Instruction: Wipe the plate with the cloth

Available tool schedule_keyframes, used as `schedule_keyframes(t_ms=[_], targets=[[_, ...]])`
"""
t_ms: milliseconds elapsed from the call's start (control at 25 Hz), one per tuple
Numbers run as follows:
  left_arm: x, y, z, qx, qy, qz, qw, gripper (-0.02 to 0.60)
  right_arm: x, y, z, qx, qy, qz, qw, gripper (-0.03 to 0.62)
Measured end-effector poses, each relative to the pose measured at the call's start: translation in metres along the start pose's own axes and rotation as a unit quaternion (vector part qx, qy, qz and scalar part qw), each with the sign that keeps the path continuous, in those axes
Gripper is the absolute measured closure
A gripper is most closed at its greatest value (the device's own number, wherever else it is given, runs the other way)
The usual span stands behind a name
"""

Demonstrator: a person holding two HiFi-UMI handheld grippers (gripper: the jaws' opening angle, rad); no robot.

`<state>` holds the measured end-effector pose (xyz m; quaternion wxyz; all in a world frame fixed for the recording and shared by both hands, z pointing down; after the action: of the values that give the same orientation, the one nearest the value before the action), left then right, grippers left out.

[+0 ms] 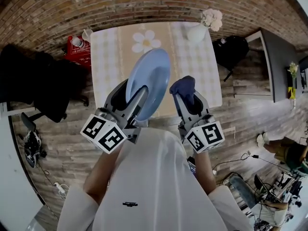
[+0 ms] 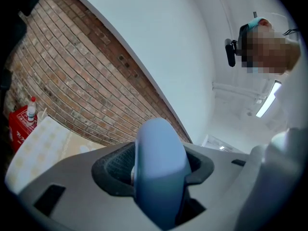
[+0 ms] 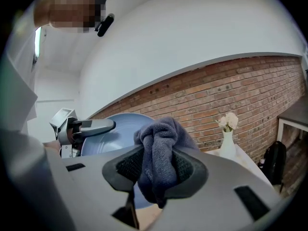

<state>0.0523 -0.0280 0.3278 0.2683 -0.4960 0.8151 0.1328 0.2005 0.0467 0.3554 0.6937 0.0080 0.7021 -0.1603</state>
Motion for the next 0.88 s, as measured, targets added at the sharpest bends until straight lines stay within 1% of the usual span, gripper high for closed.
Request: schedule_keyframes(t_ms=[200, 320, 440, 680, 880], targets=[[0.024, -0.02, -0.018, -0.009, 0.015, 0.001, 0.9999, 0.341, 0.015, -0.05, 0.005, 0.019, 0.014, 0.009, 1.0, 0.451], [0.022, -0.031, -0.019, -0.007, 0.013, -0.01, 0.9998, 0.341, 0.019, -0.059, 0.009, 0.028, 0.012, 0.008, 1.0, 0.451], [0.022, -0.038, -0.013, -0.006, 0.009, -0.011, 0.9999, 0.341, 0.022, -0.064, 0.014, 0.038, 0.015, 0.001, 0.999, 0.451], [0.021, -0.029, -0.006, -0.012, 0.004, -0.013, 0.9998, 0.341, 0.027, -0.073, 0.006, 0.059, 0.029, 0.003, 0.998, 0.451], [0.013, -0.012, -0.009, -0.026, -0.001, -0.03, 0.9992, 0.341, 0.024, -0.079, -0.011, 0.08, 0.047, 0.004, 0.996, 0.451]])
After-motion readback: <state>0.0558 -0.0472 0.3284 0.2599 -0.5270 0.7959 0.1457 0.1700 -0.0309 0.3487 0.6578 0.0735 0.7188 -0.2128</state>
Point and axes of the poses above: the fingertips, and each gripper's own axes: y backward along the fingers, z to its right, x out of its top, the point moved 3 cm from there along y, backward along the fingers, and after that the axes turned 15 degrees about y, right-handed, at the moved point
